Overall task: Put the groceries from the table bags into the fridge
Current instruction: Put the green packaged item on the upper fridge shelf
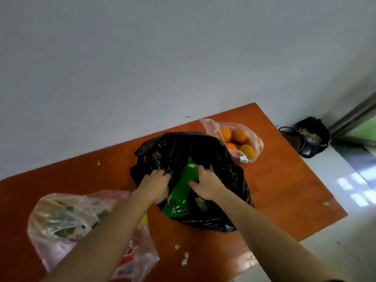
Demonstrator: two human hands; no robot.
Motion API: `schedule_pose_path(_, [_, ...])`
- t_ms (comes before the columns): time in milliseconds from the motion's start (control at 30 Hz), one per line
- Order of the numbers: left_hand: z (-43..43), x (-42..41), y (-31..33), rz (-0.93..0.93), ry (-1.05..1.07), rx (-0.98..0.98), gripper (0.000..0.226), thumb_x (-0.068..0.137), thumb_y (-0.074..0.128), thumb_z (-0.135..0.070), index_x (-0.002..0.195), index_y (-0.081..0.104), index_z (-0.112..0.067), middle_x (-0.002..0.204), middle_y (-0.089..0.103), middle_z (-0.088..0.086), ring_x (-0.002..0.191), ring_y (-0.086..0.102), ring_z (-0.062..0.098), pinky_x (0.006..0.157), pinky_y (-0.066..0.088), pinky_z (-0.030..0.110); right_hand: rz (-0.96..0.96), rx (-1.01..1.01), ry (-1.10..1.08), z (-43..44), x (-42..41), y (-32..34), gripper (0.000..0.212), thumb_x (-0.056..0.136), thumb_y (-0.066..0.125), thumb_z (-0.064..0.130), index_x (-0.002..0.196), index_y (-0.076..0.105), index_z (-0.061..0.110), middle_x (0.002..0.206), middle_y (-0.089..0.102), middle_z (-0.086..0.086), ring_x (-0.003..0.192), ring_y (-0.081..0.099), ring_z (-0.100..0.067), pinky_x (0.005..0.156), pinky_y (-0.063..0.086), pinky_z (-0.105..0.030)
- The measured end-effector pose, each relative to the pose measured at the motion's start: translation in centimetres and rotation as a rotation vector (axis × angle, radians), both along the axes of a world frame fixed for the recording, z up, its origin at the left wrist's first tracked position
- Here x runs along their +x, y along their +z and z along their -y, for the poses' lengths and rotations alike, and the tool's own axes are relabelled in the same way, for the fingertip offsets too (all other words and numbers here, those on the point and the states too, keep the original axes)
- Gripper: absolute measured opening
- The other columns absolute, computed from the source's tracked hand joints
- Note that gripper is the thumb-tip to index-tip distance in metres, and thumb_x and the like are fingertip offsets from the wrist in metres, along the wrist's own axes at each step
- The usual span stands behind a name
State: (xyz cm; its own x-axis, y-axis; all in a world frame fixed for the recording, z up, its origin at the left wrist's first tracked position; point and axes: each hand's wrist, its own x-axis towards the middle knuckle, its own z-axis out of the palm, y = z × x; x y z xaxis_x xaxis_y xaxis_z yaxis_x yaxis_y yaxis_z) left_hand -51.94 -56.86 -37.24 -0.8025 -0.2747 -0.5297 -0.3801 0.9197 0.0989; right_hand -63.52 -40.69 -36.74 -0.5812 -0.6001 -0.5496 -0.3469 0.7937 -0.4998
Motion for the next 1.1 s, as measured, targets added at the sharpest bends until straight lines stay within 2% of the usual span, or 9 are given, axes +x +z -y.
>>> schedule_pose_path(133, [2.4,-1.0,-3.2,0.153,-0.078,0.008,0.057,0.094,0.048,-0.023,0.149,0.035,-0.017,0.151,0.034,0.012,0.14,0.028,0.034,0.112,0.03,0.054,0.065,0.23,-0.208,3.7,2.5,-3.9,0.099,0.092,0.043,0.07,0.158,-0.012,0.021,0.158,0.018,-0.02,0.126,0.05,-0.04,0.091,0.049,-0.041])
schedule_pose_path(300, [4.2,-0.9,-6.3,0.26,-0.094,0.158,0.053,0.099,0.043,-0.022,0.151,0.035,-0.021,0.16,0.019,0.006,0.142,0.024,0.035,0.109,0.038,0.051,0.033,0.349,-0.294,6.1,4.3,-7.4,0.125,0.079,0.05,0.082,0.148,-0.037,0.025,0.138,0.032,-0.016,0.098,0.062,-0.034,0.08,0.057,-0.042])
schedule_pose_path(400, [5.0,-1.0,-7.2,0.266,-0.112,0.19,0.052,0.099,0.042,-0.017,0.151,0.037,-0.023,0.16,0.014,0.005,0.144,0.016,0.036,0.109,0.039,0.051,0.037,0.352,-0.329,6.8,4.6,-8.1,0.127,0.081,0.057,0.074,0.145,-0.041,0.025,0.144,0.03,-0.014,0.108,0.059,-0.036,0.082,0.055,-0.041])
schedule_pose_path(667, [5.5,-0.9,-7.8,0.256,-0.11,0.221,0.05,0.098,0.045,-0.015,0.147,0.043,-0.026,0.158,0.013,0.005,0.144,0.013,0.037,0.107,0.041,0.05,0.156,0.291,-0.356,5.7,1.1,-5.6,0.124,0.076,0.063,0.071,0.157,-0.018,0.024,0.142,0.048,-0.018,0.121,0.054,-0.037,0.093,0.048,-0.034])
schedule_pose_path(733, [5.4,-0.9,-7.7,0.249,-0.099,0.234,0.051,0.097,0.044,-0.014,0.146,0.043,-0.027,0.158,0.013,0.005,0.145,0.011,0.039,0.108,0.039,0.051,0.295,0.145,-0.469,4.5,0.2,-4.4,0.1,0.085,0.058,0.065,0.159,0.002,0.028,0.136,0.055,-0.013,0.116,0.057,-0.034,0.095,0.048,-0.035])
schedule_pose_path(833, [5.2,-0.9,-7.4,0.243,-0.084,0.221,0.051,0.098,0.042,-0.014,0.147,0.042,-0.025,0.157,0.016,0.007,0.144,0.015,0.038,0.108,0.038,0.051,0.609,-0.146,-0.764,2.5,-0.1,-2.7,0.059,0.093,0.051,0.048,0.141,0.046,0.015,0.093,0.064,-0.003,0.084,0.061,-0.023,0.082,0.046,-0.035])
schedule_pose_path(900, [5.0,-0.9,-6.8,0.204,-0.085,0.181,0.051,0.097,0.042,-0.016,0.147,0.043,-0.023,0.153,0.026,0.008,0.139,0.025,0.037,0.105,0.041,0.05,0.691,-0.259,-0.792,0.8,0.2,-1.6,0.048,0.084,0.051,0.039,0.118,0.055,0.006,0.076,0.057,-0.004,0.074,0.06,-0.025,0.078,0.044,-0.04])
schedule_pose_path(1000, [4.6,-1.0,-5.3,0.072,-0.07,0.146,0.049,0.096,0.042,-0.017,0.145,0.045,-0.02,0.143,0.039,0.01,0.13,0.036,0.036,0.1,0.043,0.047,0.692,-0.376,-0.717,-1.8,1.2,0.3,0.015,0.089,0.048,0.028,0.101,0.053,0.034,0.085,0.059,-0.009,0.074,0.062,-0.028,0.068,0.049,-0.039])
schedule_pose_path(1100, [3.0,-1.4,-2.8,-0.119,0.002,0.124,0.045,0.098,0.039,-0.021,0.143,0.046,-0.02,0.142,0.043,0.007,0.129,0.039,0.031,0.101,0.042,0.046,0.676,-0.496,-0.675,-5.0,2.3,1.6,0.057,0.085,0.051,0.031,0.134,0.04,0.056,0.113,0.065,-0.012,0.077,0.059,-0.027,0.073,0.046,-0.043])
